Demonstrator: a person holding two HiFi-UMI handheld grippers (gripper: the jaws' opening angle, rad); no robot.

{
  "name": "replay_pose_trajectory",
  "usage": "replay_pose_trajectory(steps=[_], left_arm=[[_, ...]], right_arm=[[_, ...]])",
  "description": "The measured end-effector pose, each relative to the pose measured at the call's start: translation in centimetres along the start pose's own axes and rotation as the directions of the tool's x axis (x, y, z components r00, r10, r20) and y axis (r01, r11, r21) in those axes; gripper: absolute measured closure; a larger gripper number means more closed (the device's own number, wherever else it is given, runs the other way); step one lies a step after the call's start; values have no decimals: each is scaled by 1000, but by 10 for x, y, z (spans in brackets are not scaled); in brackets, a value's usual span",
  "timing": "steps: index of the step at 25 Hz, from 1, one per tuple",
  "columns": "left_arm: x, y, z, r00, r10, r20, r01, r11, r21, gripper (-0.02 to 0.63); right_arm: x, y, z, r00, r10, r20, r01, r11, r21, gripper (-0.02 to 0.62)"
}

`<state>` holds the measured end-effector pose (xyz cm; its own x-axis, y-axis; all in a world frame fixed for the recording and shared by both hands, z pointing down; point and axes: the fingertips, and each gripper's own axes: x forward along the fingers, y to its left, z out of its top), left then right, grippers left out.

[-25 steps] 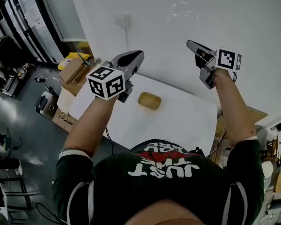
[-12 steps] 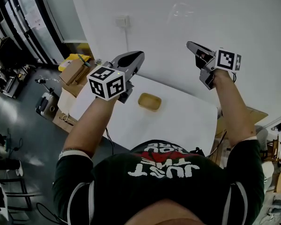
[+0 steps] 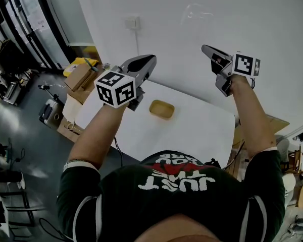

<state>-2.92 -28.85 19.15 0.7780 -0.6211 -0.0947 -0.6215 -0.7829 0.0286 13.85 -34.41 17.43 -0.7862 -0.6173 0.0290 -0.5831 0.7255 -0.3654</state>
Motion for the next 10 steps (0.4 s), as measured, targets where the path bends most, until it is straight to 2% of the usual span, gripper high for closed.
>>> replay_pose_trajectory(steps=[10], left_arm=[[3,0,-1,1000,-4,-2,4,1000,1,598]], right_arm=[[1,-4,-1,1000,-7,-6,7,1000,-3,566]])
